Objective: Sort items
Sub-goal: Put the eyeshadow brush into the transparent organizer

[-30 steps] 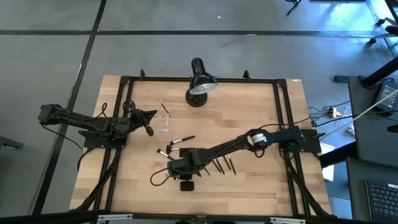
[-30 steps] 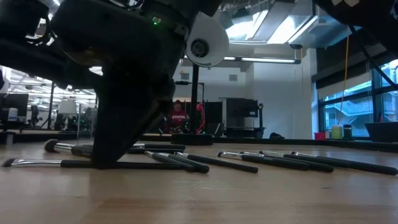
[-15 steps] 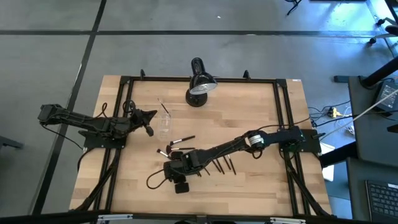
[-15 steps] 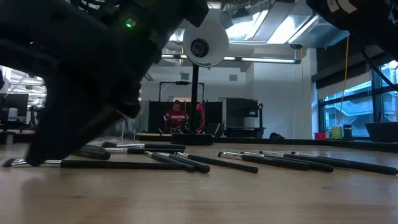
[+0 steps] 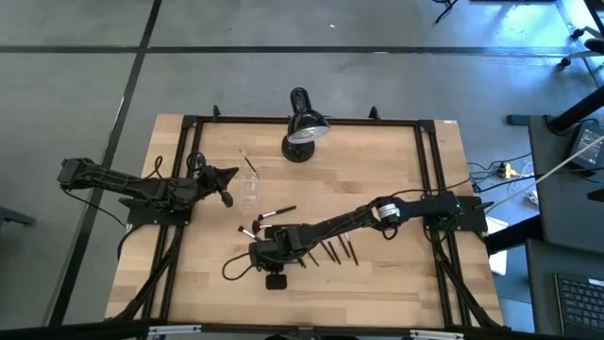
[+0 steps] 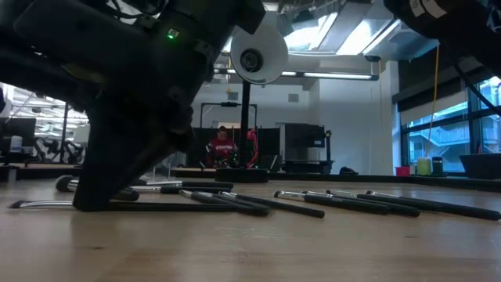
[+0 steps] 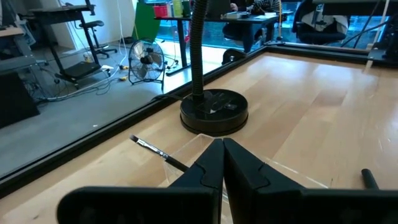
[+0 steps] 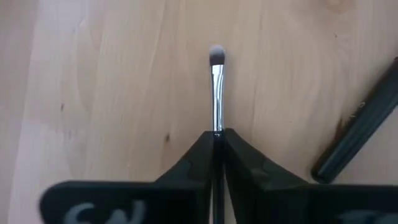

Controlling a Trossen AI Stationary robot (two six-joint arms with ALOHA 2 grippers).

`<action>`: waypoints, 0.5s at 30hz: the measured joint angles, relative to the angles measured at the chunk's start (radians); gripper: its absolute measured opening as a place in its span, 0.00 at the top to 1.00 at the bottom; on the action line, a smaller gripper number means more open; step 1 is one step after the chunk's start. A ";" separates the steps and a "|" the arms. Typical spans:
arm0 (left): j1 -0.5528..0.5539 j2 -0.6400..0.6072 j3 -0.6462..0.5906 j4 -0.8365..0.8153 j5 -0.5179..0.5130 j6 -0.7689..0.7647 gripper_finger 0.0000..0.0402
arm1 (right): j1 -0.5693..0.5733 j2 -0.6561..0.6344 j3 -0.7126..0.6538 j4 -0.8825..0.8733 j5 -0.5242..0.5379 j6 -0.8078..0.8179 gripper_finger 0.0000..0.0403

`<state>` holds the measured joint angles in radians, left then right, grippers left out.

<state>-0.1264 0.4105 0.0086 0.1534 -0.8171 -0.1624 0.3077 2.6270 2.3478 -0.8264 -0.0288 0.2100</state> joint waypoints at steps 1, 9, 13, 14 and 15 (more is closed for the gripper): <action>0.000 0.000 0.000 0.000 0.000 0.000 0.99 | 0.001 0.000 0.000 -0.001 0.001 -0.001 0.93; 0.000 0.000 0.000 0.000 0.000 -0.001 0.99 | -0.003 0.000 -0.003 0.001 0.004 -0.005 0.94; -0.003 0.000 0.000 -0.001 0.005 -0.001 0.99 | -0.009 -0.010 -0.008 0.035 -0.021 0.023 0.94; -0.006 0.000 0.000 0.000 0.013 0.000 0.99 | -0.011 -0.011 -0.008 0.048 -0.039 0.031 0.94; -0.010 0.000 0.000 0.000 0.025 -0.001 0.99 | -0.014 -0.016 -0.009 0.060 -0.052 0.039 0.95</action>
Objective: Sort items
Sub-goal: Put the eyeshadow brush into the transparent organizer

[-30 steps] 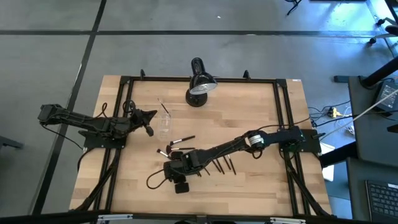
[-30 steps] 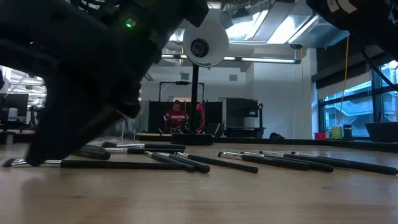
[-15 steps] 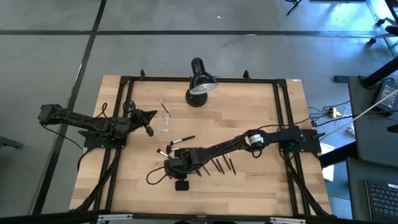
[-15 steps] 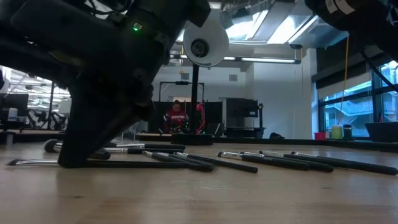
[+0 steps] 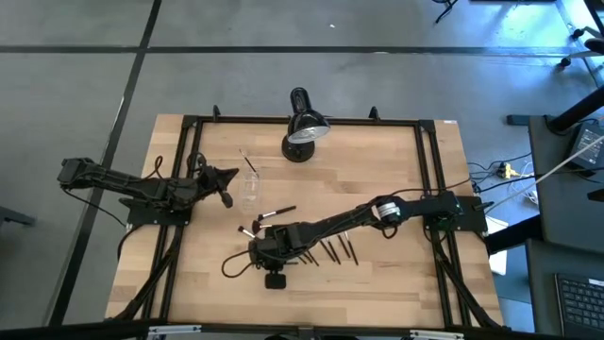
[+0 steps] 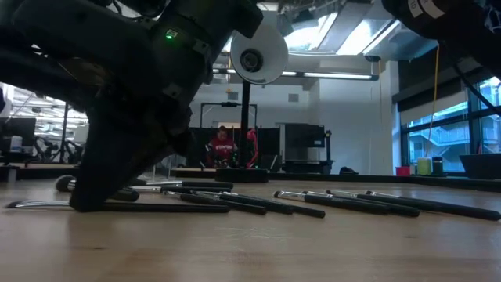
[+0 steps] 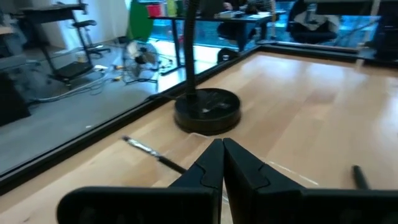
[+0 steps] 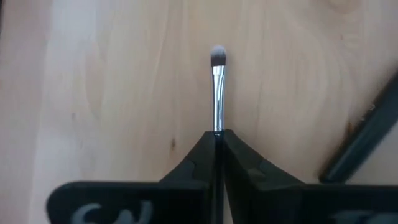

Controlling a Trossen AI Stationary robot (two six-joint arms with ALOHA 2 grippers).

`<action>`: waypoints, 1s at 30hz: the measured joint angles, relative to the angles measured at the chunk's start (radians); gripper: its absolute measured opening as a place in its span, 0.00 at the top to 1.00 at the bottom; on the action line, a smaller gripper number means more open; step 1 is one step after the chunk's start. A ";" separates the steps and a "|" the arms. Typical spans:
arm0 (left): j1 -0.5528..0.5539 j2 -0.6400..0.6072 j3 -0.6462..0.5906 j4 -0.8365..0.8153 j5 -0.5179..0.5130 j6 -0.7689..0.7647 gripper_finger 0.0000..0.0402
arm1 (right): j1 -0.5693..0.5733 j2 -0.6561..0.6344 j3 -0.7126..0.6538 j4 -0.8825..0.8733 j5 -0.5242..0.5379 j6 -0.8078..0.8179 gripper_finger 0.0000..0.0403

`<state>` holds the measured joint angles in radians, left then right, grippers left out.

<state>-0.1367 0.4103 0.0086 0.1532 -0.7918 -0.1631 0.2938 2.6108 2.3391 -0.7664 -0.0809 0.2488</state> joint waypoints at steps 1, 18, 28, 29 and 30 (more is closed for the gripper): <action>-0.004 0.000 0.001 0.000 0.010 0.000 0.99 | -0.002 -0.005 -0.001 0.009 -0.003 0.003 0.95; -0.131 -0.007 0.043 0.000 -0.038 0.012 0.99 | -0.001 -0.124 0.001 -0.095 0.286 -0.039 0.92; -0.211 -0.008 0.043 0.000 -0.142 0.021 0.99 | -0.017 -0.140 0.001 -0.219 0.498 -0.029 0.91; -0.219 -0.008 0.043 0.000 -0.153 0.021 0.99 | -0.019 -0.140 0.002 -0.224 0.507 -0.024 0.91; -0.225 -0.008 0.043 0.001 -0.162 0.021 0.99 | -0.021 -0.140 0.002 -0.228 0.513 -0.022 0.91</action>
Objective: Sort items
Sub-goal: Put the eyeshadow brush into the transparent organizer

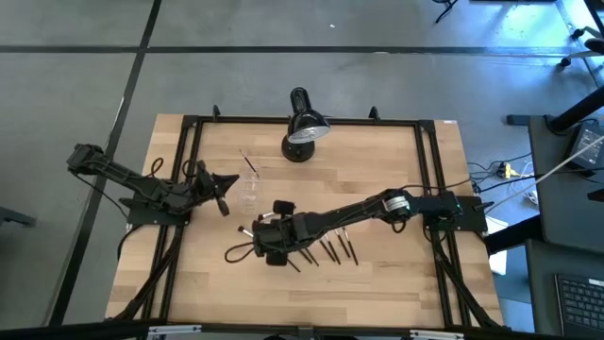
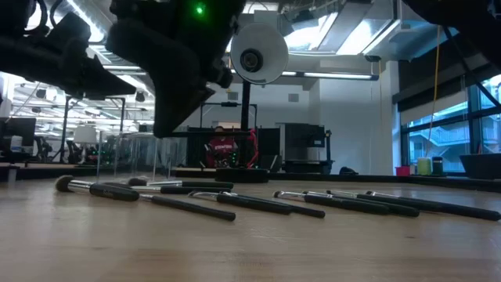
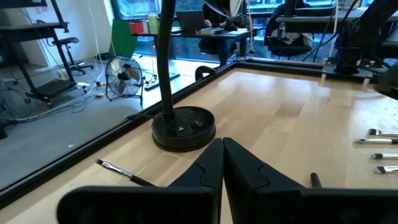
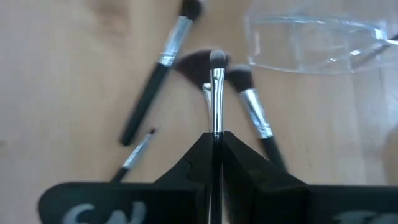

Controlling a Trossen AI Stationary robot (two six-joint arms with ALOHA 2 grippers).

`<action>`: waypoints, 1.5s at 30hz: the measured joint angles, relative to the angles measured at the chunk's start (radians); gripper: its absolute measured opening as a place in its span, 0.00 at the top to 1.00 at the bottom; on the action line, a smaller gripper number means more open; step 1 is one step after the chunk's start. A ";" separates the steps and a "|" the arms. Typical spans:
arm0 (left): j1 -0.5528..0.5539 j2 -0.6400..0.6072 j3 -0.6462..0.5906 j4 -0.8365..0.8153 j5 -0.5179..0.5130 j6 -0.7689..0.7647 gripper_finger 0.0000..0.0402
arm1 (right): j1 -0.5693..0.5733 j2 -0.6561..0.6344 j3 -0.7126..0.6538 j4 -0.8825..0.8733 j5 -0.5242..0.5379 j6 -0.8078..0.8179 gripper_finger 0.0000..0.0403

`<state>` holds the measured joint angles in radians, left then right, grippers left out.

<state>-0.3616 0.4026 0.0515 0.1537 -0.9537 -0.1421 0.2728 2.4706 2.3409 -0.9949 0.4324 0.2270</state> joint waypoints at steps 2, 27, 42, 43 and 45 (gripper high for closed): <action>-0.013 0.000 0.000 0.000 -0.020 0.007 0.99 | -0.001 0.000 0.000 -0.013 0.018 0.001 0.91; -0.064 0.000 0.000 0.002 -0.076 -0.002 0.99 | 0.008 -0.235 -0.407 -0.179 0.319 0.341 0.91; -0.062 0.000 0.000 0.010 -0.109 -0.029 0.99 | -0.151 -0.527 -0.994 1.019 0.015 0.066 0.91; -0.062 0.000 0.000 0.010 -0.109 -0.031 0.99 | -0.168 -0.513 -0.993 1.089 -0.013 0.044 0.91; -0.062 0.000 0.000 0.009 -0.109 -0.034 0.99 | -0.200 -0.490 -0.993 1.178 -0.037 -0.005 0.91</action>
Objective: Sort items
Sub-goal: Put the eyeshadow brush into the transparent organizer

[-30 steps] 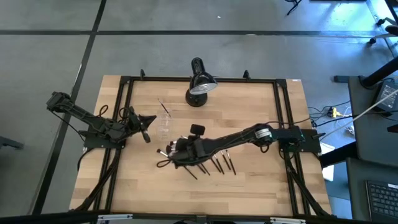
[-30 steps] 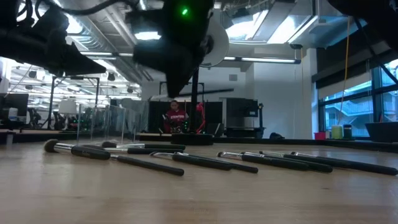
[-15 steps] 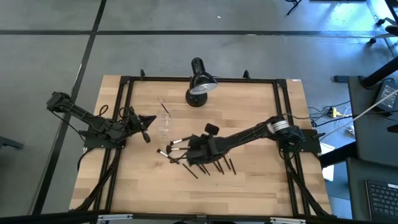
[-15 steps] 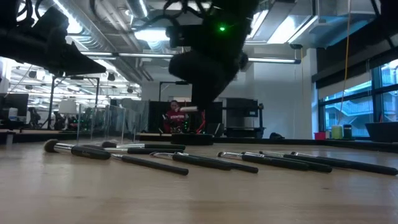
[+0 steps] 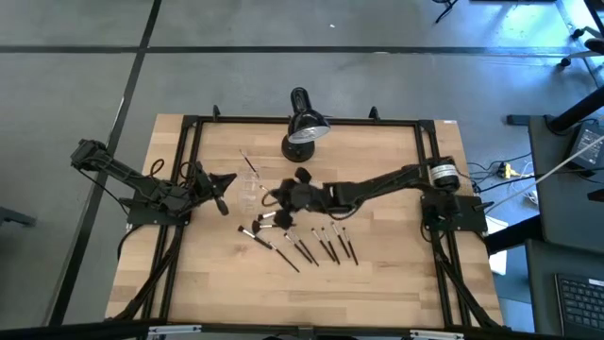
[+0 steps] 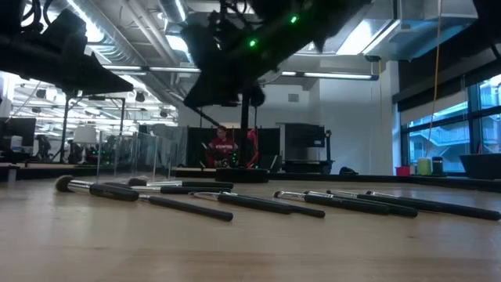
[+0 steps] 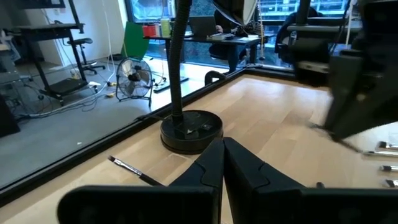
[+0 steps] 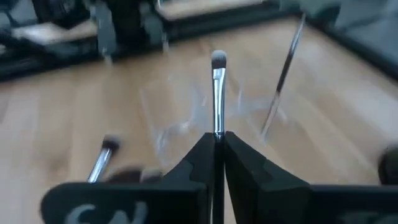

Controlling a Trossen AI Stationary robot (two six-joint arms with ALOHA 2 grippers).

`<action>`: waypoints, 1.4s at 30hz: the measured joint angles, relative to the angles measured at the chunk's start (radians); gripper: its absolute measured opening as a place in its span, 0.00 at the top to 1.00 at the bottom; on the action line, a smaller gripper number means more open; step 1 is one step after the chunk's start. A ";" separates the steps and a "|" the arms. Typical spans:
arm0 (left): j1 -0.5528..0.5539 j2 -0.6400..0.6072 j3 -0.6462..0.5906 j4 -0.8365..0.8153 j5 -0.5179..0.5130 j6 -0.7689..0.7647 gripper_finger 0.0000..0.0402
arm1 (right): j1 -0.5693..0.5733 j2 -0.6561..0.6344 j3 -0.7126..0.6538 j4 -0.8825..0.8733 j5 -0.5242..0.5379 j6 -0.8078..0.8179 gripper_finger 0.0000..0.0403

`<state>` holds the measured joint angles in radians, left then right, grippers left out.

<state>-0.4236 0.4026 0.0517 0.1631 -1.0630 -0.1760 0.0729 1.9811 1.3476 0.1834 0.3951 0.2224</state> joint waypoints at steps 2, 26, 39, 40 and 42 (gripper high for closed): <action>0.000 0.000 0.000 -0.006 0.002 -0.005 0.99 | -0.028 0.023 0.000 0.096 -0.005 -0.050 0.91; 0.000 0.001 0.000 -0.019 0.056 -0.073 0.99 | -0.149 0.320 0.295 0.585 -0.029 -0.387 0.91; 0.000 0.001 0.000 -0.063 0.076 -0.110 0.99 | -0.178 0.469 0.465 0.581 0.006 -0.392 0.91; 0.000 0.001 0.000 -0.063 0.076 -0.110 0.99 | -0.179 0.473 0.465 0.580 0.006 -0.392 0.91; 0.000 0.001 0.000 -0.063 0.076 -0.110 0.99 | -0.182 0.478 0.465 0.574 0.006 -0.391 0.91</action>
<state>-0.4236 0.4038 0.0517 0.1005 -0.9873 -0.2859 -0.1091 2.4588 1.8126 0.7572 0.4014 -0.1686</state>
